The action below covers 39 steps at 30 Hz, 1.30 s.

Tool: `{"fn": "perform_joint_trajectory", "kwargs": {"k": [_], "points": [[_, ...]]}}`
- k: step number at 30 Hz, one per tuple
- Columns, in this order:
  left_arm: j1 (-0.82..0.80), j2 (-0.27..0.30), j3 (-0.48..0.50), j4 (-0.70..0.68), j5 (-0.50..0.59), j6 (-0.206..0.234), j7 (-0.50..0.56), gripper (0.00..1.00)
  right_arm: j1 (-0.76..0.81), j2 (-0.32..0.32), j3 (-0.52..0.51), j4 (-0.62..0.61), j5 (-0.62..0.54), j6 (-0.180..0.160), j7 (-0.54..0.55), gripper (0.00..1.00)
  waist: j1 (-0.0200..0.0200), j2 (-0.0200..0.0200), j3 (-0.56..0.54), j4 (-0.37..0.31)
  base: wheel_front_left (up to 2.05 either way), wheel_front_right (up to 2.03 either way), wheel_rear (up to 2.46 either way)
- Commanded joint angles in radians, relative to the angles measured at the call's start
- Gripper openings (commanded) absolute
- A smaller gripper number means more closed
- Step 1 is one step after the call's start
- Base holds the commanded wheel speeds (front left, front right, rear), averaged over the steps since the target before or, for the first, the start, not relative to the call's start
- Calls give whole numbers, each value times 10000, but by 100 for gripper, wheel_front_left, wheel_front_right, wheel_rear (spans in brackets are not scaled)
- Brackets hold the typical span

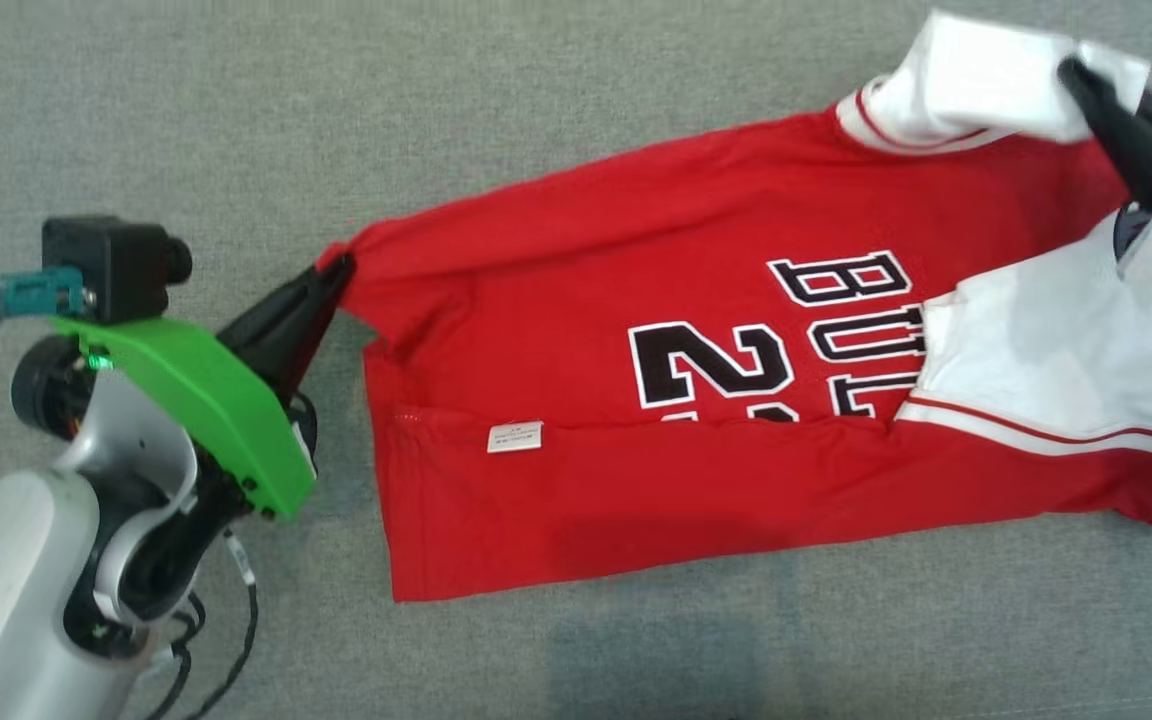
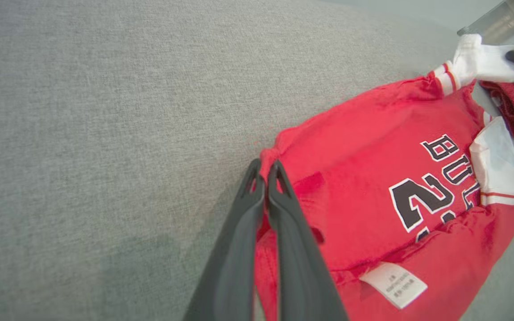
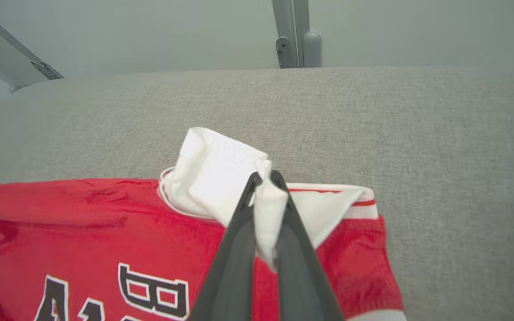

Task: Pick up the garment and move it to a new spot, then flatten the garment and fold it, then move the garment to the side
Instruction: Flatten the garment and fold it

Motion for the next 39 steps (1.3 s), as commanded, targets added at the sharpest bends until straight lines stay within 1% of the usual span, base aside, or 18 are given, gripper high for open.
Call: {"fn": "perform_joint_trajectory", "kwargs": {"k": [1,7,11,14,15,16,17,18,19,22,25,27,28,29,30,33,36,39], "points": [[562,158,71,-310,-78,163,-122,0,640,-61,-160,-260,78,3,-134,0,0,0,-1123,-782,0,0,0],[2417,502,405,-1285,-258,587,-721,0,3013,229,-1287,-1291,265,3,-505,0,0,0,-1743,-1027,0,0,0],[3194,472,295,-1563,-378,714,-852,0,4213,653,-1819,-1723,190,3,-496,0,0,0,-1868,-1068,0,0,0],[3638,370,75,-1383,-393,766,-883,0,4743,1010,-1824,-1675,-99,3,-574,0,0,0,-1864,-1108,0,0,0],[3766,197,47,-1245,-503,838,-935,9,4863,1065,-1734,-1591,-258,3,-595,48,0,0,-1863,-1110,0,0,0],[3891,77,-50,-1138,-574,838,-950,42,4935,1107,-1618,-1526,-420,3,-614,100,0,0,-1858,-1114,0,0,0],[3978,105,-101,-972,-426,870,-990,100,4987,1217,-1600,-1444,-525,3,-657,100,0,0,-1856,-1125,0,0,0],[4012,173,-95,-821,-194,986,-1103,100,5044,1270,-1573,-1391,-603,3,-649,100,0,0,-1865,-1127,0,0,0],[4173,270,-116,-587,307,1268,-1436,100,5182,1344,-1636,-1389,-486,3,-392,100,0,0,-1888,-1135,0,0,0],[4503,296,113,-700,1164,1870,-2379,100,5299,1075,-2106,-1507,-474,3,126,100,0,0,-1981,-1161,0,0,0],[4786,71,594,-1089,1973,2590,-3780,100,5175,889,-2474,-1580,-687,5,739,100,0,0,-2120,-1109,0,0,0],[5011,-222,698,-1176,2324,2888,-4538,100,4875,918,-2597,-1552,-816,5,1128,100,0,0,-2176,-1052,0,0,0],[5046,-342,656,-1207,2490,2907,-4898,100,4713,953,-2602,-1456,-907,3,1333,100,0,0,-2206,-1005,0,0,0],[5007,-477,569,-1176,2608,2819,-5204,100,4562,1035,-2565,-1287,-978,3,1557,100,0,0,-2231,-945,0,0,0],[4976,-561,416,-1055,2757,2708,-5420,100,4421,1069,-2492,-1104,-1136,3,1752,100,0,0,-2264,-867,0,0,0],[4695,-962,68,-578,3083,2586,-6009,100,4018,1134,-2315,-382,-1745,3,2119,100,0,0,-2339,-553,0,0,0],[4400,-1381,-229,-49,3362,2282,-6509,100,3896,1326,-2303,468,-2200,2,2185,100,0,0,-2438,-176,0,0,0],[4333,-1784,-246,579,3487,2057,-6796,100,3850,1614,-2342,1273,-2375,3,2047,100,0,0,-2527,113,0,0,0]]}}
